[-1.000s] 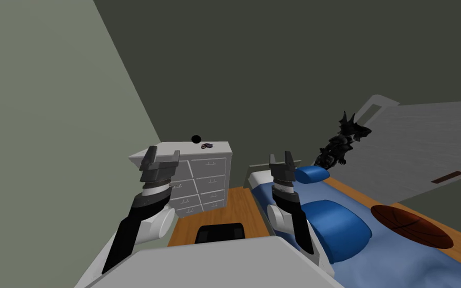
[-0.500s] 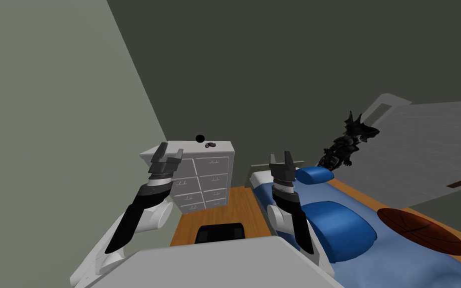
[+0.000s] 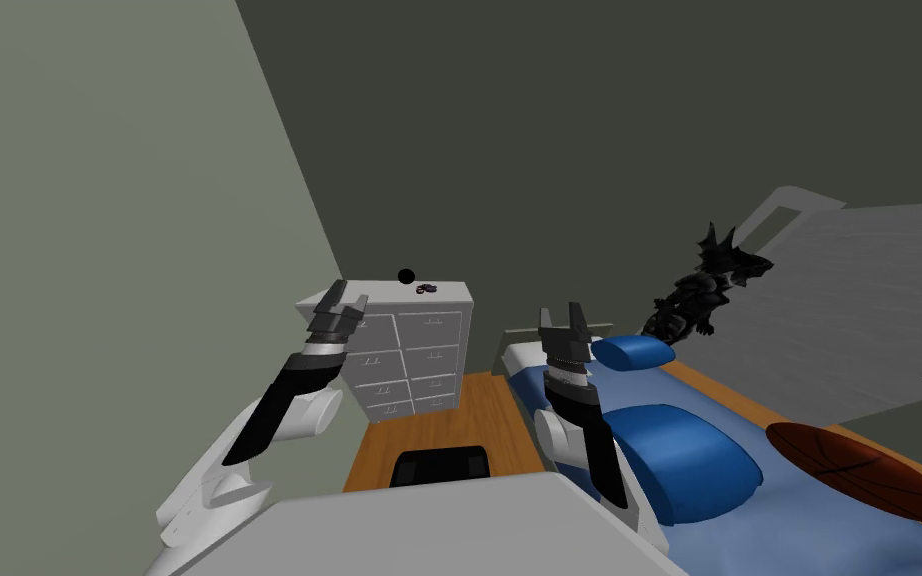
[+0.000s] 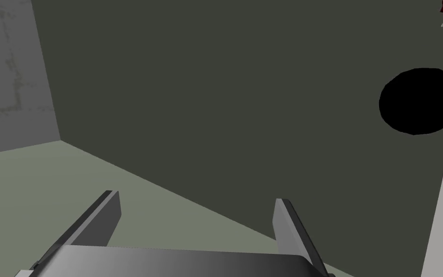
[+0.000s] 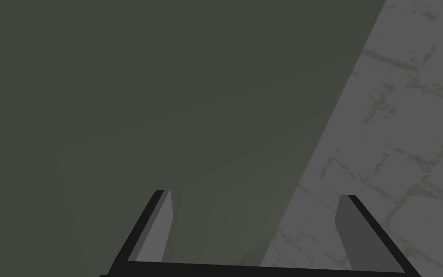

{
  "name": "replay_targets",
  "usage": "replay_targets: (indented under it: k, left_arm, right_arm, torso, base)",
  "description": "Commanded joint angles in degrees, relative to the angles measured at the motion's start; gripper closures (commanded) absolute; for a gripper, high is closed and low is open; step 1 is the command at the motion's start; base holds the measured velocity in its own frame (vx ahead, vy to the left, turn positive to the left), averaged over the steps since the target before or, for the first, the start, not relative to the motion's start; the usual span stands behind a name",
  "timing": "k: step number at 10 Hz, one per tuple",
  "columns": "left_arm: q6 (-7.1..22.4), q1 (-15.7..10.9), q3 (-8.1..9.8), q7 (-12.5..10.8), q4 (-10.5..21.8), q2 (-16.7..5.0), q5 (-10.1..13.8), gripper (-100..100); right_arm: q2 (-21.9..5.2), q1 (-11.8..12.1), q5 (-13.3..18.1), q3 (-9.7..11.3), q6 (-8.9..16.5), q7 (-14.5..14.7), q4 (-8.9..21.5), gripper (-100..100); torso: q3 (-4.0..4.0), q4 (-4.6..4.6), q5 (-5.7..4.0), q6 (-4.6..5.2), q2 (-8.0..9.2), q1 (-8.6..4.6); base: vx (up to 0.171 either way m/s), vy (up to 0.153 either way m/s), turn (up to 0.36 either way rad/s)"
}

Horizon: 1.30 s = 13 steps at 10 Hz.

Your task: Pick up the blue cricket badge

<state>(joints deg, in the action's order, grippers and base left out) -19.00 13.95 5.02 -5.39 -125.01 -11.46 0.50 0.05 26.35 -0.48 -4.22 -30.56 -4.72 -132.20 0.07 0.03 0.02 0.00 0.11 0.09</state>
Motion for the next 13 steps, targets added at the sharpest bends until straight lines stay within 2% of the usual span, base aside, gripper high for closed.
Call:
replay_targets:
  k: [1,2,3,4,5,7,8,10,11,12,13]
  left_arm:
    - [2.9,-1.5,0.57,0.3,0.3,-0.7,0.0,-100]
    - [3.9,-1.5,0.57,0.3,0.3,-0.7,0.0,-100]
    - [6.0,-4.1,1.94,0.8,1.7,-2.2,0.2,-100]
    - [7.8,-4.1,1.94,0.8,1.7,-2.2,0.2,-100]
    - [9.5,-6.5,3.39,1.3,3.2,-3.8,0.3,-100]
    - [12.2,-7.0,3.39,1.3,3.2,-3.8,0.3,-100]
    - [14.2,-9.4,4.89,1.8,4.9,-5.3,0.4,-100]
    - [16.6,-9.9,4.89,1.8,4.9,-5.3,0.4,-100]
    - [18.7,-12.2,6.45,2.2,6.8,-6.9,0.4,-100]
    - [20.7,-13.0,6.45,2.2,6.8,-6.9,0.4,-100]
    - [21.2,-13.0,6.45,2.2,6.8,-6.9,0.4,-100]
  right_arm:
    - [0.0,0.0,0.0,0.0,0.0,0.0,0.0,0]
    - [0.0,0.0,0.0,0.0,0.0,0.0,0.0,0]
    - [0.0,0.0,0.0,0.0,0.0,0.0,0.0,0]
    - [0.0,0.0,0.0,0.0,0.0,0.0,0.0,0]
    - [0.0,0.0,0.0,0.0,0.0,0.0,0.0,0]
    - [0.0,0.0,0.0,0.0,0.0,0.0,0.0,0]
    - [0.0,0.0,0.0,0.0,0.0,0.0,0.0,0]
    - [0.0,0.0,0.0,0.0,0.0,0.0,0.0,0]
    - [0.0,0.0,0.0,0.0,0.0,0.0,0.0,0]
    - [0.0,0.0,0.0,0.0,0.0,0.0,0.0,0]
    - [0.0,0.0,0.0,0.0,0.0,0.0,0.0,0]
  torso:
    - [0.0,0.0,0.0,0.0,0.0,0.0]
    - [0.0,0.0,0.0,0.01,-0.01,-0.02]
    - [-0.03,-0.01,-0.01,0.01,-0.05,-0.06]
    - [-0.02,-0.01,-0.01,0.0,-0.03,-0.04]
    - [-0.01,-0.01,0.0,0.0,-0.02,-0.04]
    - [0.0,0.0,-0.01,0.01,-0.01,-0.05]
    - [-0.03,-0.01,-0.01,0.01,-0.06,-0.07]
    - [-0.02,-0.01,-0.01,0.0,-0.04,-0.07]
    - [-0.04,-0.02,-0.01,0.01,-0.07,-0.07]
    - [-0.02,-0.01,-0.01,0.0,-0.04,-0.07]
    - [-0.02,-0.01,-0.01,0.01,-0.03,-0.08]
  base:
    - [-0.03,0.017,0.033]
    - [-0.013,0.007,0.0]
    - [-0.027,0.012,0.051]
    - [-0.03,0.013,0.036]
    - [-0.04,0.014,0.064]
    - [-0.02,0.008,0.009]
    - [-0.024,0.005,0.049]
    - [-0.017,0.006,0.016]
    - [-0.027,0.006,0.05]
    - [-0.026,0.002,0.022]
    - [-0.01,0.0,-0.006]
